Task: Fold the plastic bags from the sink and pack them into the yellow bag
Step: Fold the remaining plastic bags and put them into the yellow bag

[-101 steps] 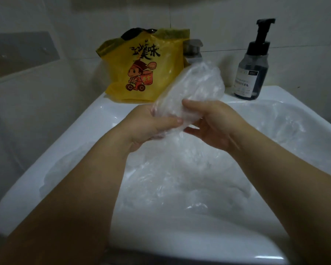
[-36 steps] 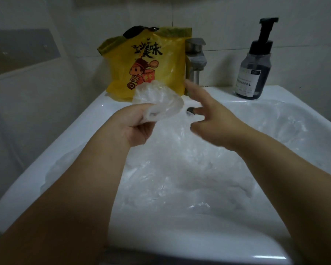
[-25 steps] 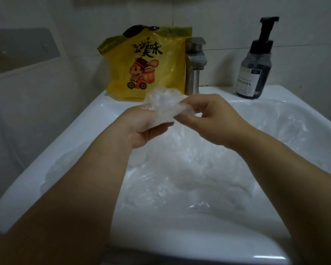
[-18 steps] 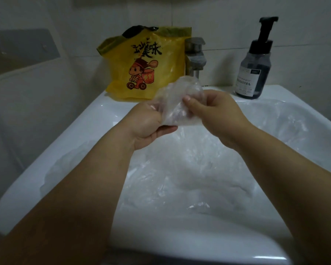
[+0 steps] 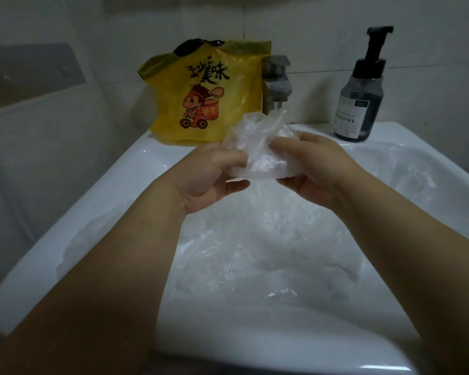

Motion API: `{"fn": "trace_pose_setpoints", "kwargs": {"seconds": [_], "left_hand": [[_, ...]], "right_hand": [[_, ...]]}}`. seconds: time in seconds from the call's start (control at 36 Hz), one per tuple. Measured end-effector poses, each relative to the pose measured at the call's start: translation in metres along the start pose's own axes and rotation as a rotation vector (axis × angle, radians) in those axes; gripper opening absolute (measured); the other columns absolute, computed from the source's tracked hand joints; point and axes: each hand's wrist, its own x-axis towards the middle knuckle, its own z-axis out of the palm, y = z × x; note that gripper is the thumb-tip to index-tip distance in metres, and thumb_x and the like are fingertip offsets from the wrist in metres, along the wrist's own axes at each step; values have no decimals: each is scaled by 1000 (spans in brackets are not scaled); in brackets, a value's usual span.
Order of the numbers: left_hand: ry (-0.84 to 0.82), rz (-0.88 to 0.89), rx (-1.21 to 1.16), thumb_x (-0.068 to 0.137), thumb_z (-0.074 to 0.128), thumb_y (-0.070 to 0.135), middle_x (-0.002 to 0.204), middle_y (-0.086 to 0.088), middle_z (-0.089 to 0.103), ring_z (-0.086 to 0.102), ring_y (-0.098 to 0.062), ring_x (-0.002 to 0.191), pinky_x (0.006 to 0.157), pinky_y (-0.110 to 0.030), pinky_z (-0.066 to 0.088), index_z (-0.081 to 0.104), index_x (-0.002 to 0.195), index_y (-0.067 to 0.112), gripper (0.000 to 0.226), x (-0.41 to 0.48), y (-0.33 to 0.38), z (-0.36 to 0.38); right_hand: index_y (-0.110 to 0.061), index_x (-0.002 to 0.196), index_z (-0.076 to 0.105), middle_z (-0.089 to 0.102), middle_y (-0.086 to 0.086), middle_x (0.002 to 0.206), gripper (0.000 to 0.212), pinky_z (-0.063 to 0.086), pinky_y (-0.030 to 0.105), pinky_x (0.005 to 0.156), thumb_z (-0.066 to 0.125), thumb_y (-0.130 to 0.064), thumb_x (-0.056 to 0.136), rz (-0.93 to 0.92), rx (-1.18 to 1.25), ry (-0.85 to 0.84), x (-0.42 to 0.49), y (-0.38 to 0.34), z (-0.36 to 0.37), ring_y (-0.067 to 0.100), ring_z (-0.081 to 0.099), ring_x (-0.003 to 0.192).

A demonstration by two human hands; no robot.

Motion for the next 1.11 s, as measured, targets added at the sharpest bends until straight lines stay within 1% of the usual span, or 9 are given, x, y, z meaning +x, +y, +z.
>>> {"fn": "trace_pose_setpoints", "kwargs": {"seconds": [0.06,0.17,0.28,0.39,0.53,0.72,0.81,0.92,1.11], "left_hand": [[23,1,-25,65,74,23,98,-2,70,66,-17,91,74,-30,55,67,103,17,39,0,2,-2],[3,-50,60,43,86,64,123,-8,67,66,-24,110,87,-42,56,58,130,18,102,2,0,-5],[102,-27,201,88,66,29,113,-10,71,68,-24,106,98,-42,52,65,119,10,36,2,-6,1],[243,46,-6,94,59,14,102,-7,74,71,-17,94,78,-24,57,63,116,5,24,6,-2,-3],[212,73,-147,95,53,7,112,-17,69,68,-23,100,89,-32,56,60,121,-2,28,8,-2,-1],[117,20,-156,91,48,-5,76,-13,62,62,-16,65,57,-22,54,58,74,2,21,5,3,-8],[59,-6,-128,90,48,-7,88,-16,58,61,-17,72,61,-21,55,57,89,-2,10,1,4,-11],[18,-12,-96,88,48,-9,107,-17,66,67,-17,89,75,-22,58,58,119,-5,33,-1,4,-12],[-35,-50,-62,91,48,-7,88,-9,73,72,-15,75,63,-21,58,64,109,7,28,-6,6,-10]], "right_hand": [[-7,127,51,63,12,115,48,58,28,68,69,-7,83,-52,-80,15,1,0,-2,25,68,94],[-9,138,40,58,13,113,70,58,40,82,74,-5,78,-101,-295,-16,-1,3,0,30,66,94],[-16,144,32,58,9,110,82,56,43,88,77,-7,76,-109,-372,-70,-2,10,6,29,66,97],[-18,146,29,56,11,126,101,56,41,85,84,-22,61,53,-144,-108,1,9,3,34,62,107],[-4,107,61,70,14,104,19,59,35,79,60,-3,88,79,-72,-165,2,12,6,25,71,87],[-1,115,61,71,14,100,26,59,27,69,54,3,90,53,23,-238,6,2,-7,20,70,78],[-2,105,64,71,12,90,24,59,26,65,53,8,86,55,13,-279,4,-1,-11,19,70,73],[-2,97,65,71,11,82,24,60,27,64,48,13,87,55,-37,-312,2,-6,-16,18,70,70],[-3,98,63,69,10,78,20,59,26,59,45,5,93,55,-96,-355,-2,-11,-20,19,67,65]]}}
